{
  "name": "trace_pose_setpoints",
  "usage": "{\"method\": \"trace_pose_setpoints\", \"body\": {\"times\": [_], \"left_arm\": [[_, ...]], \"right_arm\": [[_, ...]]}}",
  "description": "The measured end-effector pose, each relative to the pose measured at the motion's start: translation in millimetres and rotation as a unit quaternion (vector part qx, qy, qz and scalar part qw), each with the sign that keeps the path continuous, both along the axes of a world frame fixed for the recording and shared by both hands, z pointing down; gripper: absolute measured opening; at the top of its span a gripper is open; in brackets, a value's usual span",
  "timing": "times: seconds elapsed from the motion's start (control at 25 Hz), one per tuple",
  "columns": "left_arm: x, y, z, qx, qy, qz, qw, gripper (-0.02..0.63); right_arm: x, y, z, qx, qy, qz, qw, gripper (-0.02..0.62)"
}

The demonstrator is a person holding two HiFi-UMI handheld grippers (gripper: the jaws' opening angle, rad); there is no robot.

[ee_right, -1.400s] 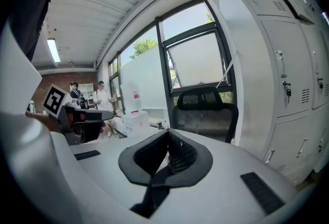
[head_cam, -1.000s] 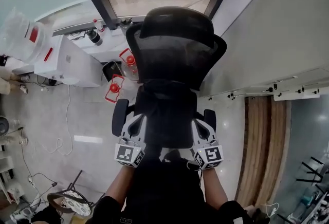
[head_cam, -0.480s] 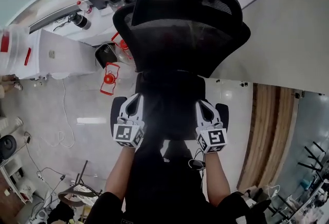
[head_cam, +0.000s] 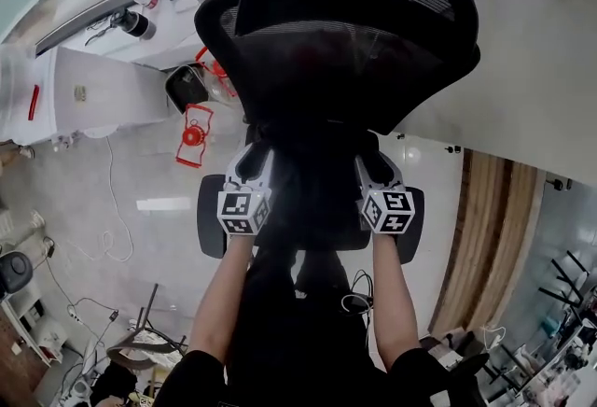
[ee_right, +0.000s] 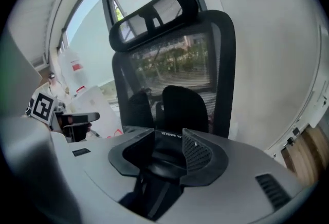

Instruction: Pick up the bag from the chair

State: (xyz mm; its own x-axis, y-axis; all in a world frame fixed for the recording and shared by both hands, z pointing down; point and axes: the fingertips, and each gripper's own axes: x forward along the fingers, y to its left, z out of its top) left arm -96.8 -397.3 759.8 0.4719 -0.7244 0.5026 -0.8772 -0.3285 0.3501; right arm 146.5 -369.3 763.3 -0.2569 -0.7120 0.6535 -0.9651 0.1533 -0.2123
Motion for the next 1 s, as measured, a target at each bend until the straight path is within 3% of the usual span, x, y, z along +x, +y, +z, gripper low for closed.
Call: {"method": "trace_pose_setpoints", "body": {"times": [0.28, 0.6, 1.0], "left_arm": [[3, -19, 71, -0.065, -0.025, 0.000, 0.9976, 0.212], [-1, -32, 123, -0.107, -0.046, 0.009, 0.9931, 0.239], [5, -43, 155, -0.146, -0.015, 0.001, 0.9891, 0.253]], "right_arm": [[17, -14, 72, -0.059, -0.031, 0.031, 0.997, 0.190], [27, -28, 111, -0.092, -0.044, 0.033, 0.994, 0.213], [18, -40, 143, -0.149, -0.098, 0.042, 0.983, 0.224]]}}
